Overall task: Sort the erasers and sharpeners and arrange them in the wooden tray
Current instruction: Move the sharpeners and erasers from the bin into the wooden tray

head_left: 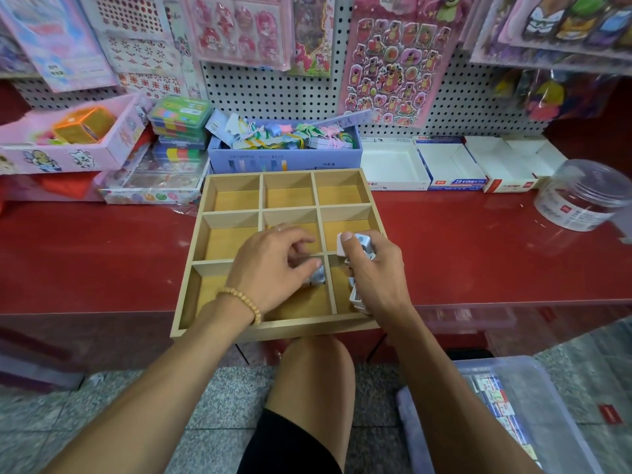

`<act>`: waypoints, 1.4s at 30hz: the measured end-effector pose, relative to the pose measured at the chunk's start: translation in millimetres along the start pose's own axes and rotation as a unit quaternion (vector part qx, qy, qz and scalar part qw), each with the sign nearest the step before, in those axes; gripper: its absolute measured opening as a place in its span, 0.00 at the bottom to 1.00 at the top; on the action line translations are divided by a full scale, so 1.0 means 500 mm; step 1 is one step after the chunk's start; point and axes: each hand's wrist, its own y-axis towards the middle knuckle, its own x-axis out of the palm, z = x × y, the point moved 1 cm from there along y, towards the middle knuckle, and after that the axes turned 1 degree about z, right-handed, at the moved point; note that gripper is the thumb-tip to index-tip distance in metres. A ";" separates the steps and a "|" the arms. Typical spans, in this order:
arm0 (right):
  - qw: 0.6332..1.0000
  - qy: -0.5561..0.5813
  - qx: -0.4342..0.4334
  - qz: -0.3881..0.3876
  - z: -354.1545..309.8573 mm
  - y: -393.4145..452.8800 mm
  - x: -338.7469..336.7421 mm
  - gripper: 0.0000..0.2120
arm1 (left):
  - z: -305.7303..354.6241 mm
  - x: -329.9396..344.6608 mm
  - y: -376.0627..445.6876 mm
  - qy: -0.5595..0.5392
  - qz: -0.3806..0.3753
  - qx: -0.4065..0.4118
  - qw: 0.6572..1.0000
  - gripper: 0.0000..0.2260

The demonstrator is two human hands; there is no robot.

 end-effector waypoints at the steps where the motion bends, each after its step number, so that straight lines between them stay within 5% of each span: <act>1: 1.000 0.004 -0.002 -0.004 0.001 0.001 -0.001 0.12 | 0.013 0.003 0.009 -0.037 -0.004 -0.003 0.999 0.16; 4: 1.000 0.005 -0.009 -0.022 0.001 -0.001 -0.004 0.13 | 0.036 0.019 0.031 -0.107 -0.040 0.000 0.994 0.21; 17: 0.997 0.047 0.020 -0.051 0.007 0.005 -0.005 0.11 | 0.004 0.030 0.029 -0.300 -0.058 -0.052 0.951 0.15; 24: 0.994 0.038 0.022 -0.098 0.000 0.004 -0.005 0.10 | 0.009 0.028 0.024 -0.321 -0.093 -0.050 0.941 0.15; 34: 0.990 0.033 0.018 -0.138 -0.006 -0.002 -0.005 0.13 | 0.004 -0.028 0.006 -0.093 -0.061 0.008 0.994 0.13; 42: 0.996 0.012 0.024 -0.088 -0.002 0.002 -0.001 0.13 | -0.064 -0.057 -0.064 0.123 -0.131 -0.033 0.983 0.19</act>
